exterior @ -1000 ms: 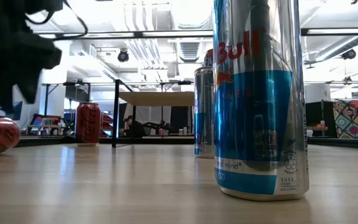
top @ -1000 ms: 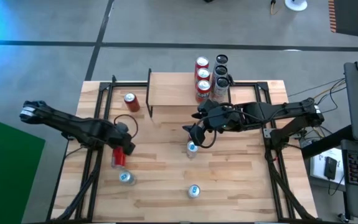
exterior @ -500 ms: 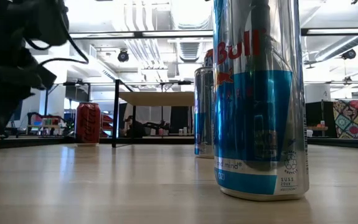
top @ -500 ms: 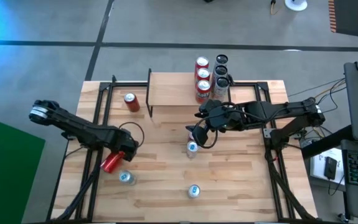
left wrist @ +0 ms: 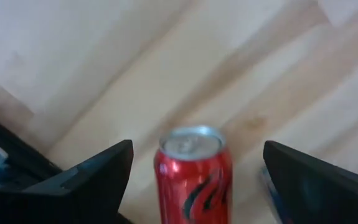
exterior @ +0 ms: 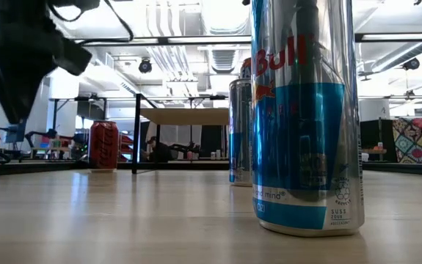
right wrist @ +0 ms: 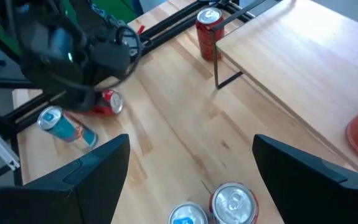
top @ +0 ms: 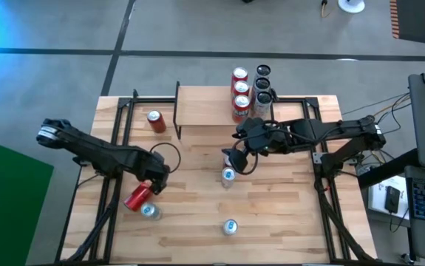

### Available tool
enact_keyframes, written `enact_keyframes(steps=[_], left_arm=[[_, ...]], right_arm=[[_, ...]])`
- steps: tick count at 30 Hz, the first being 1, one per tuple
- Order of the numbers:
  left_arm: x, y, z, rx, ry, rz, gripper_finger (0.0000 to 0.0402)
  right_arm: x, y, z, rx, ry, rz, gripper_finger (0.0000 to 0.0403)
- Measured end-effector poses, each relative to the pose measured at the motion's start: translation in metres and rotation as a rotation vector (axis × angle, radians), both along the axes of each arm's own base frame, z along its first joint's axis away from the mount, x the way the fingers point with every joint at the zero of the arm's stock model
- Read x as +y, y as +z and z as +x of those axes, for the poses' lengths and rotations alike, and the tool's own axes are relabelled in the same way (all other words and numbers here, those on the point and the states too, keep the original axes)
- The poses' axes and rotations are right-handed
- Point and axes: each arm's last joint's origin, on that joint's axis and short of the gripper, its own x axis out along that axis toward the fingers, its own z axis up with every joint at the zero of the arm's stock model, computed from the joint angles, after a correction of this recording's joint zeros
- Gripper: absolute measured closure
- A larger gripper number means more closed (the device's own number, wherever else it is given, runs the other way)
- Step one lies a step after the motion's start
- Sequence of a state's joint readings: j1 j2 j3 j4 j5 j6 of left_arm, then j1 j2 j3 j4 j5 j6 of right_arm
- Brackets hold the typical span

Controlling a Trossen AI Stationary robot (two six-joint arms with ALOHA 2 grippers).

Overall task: Place canned beverage on shelf
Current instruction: Put the bottom red black soda can on the shelf

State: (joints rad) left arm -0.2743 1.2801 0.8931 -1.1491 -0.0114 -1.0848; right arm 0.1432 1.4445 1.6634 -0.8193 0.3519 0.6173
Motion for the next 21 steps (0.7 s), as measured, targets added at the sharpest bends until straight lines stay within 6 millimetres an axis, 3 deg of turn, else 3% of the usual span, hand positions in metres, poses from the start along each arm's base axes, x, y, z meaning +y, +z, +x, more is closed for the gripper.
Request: enact_keyframes(steps=[5,9,16,21], left_arm=[[-0.007,0.008,-0.019,-0.028,-0.005,-0.103,0.0057],[-0.014,0.004,-0.036,-0.047,0.029,-0.125,0.0057],[-0.024,-0.032,-0.029,-0.232,0.010,-0.291,0.0057],[-0.024,-0.057,-0.031,-0.171,0.028,-0.278,0.0057]], right_arm=[[0.001,-0.004,-0.001,0.022,0.002,0.021,0.0076],[0.005,-0.012,-0.001,0.043,0.002,0.033,0.0076],[0.006,-0.022,0.000,0.065,-0.018,0.054,0.0076],[0.006,-0.021,-0.001,0.060,-0.017,0.059,0.0076]])
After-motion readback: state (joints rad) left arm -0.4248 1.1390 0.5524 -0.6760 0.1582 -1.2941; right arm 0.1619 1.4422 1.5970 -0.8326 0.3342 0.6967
